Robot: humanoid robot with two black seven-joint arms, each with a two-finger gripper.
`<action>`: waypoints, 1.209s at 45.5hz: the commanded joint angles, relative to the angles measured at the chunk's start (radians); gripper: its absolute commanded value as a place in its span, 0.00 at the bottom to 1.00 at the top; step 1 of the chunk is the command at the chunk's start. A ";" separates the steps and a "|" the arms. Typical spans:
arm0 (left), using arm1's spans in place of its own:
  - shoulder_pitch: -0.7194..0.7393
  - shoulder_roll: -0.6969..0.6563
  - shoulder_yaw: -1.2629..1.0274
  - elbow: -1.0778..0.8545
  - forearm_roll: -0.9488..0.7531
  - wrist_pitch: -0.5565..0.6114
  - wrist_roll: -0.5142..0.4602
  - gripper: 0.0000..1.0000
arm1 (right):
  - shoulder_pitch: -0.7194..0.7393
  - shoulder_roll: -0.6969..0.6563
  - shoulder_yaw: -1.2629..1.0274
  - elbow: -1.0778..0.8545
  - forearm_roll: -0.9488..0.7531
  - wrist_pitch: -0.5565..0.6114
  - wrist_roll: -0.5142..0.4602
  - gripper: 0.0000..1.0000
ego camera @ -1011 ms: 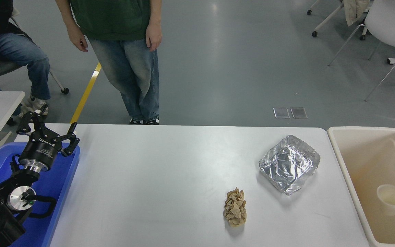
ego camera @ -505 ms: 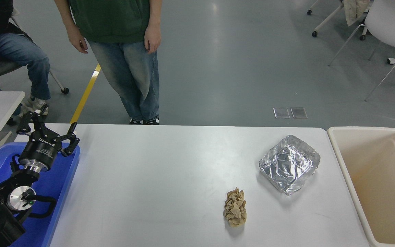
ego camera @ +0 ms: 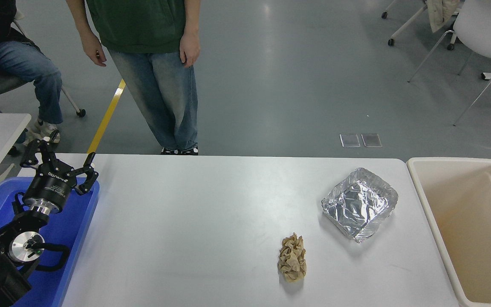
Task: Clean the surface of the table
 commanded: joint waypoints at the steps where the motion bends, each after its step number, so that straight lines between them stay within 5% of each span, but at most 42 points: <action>1: -0.001 -0.001 0.000 0.000 0.000 0.000 0.000 1.00 | 0.039 -0.042 0.171 0.109 0.013 0.002 0.006 1.00; 15: 0.000 -0.001 0.000 0.000 0.000 0.000 0.000 1.00 | -0.071 -0.167 0.758 0.514 0.069 0.028 -0.002 1.00; 32: 0.000 -0.001 0.000 0.000 0.000 0.000 0.000 1.00 | -0.077 -0.153 0.828 0.603 0.488 0.207 0.000 1.00; 46: -0.001 -0.001 0.000 0.000 0.000 0.000 0.000 1.00 | -0.177 -0.164 0.924 0.914 0.464 0.207 0.030 1.00; 55: -0.001 -0.001 0.000 0.000 0.000 -0.001 0.001 1.00 | -0.278 -0.150 0.938 1.068 0.281 0.204 0.127 1.00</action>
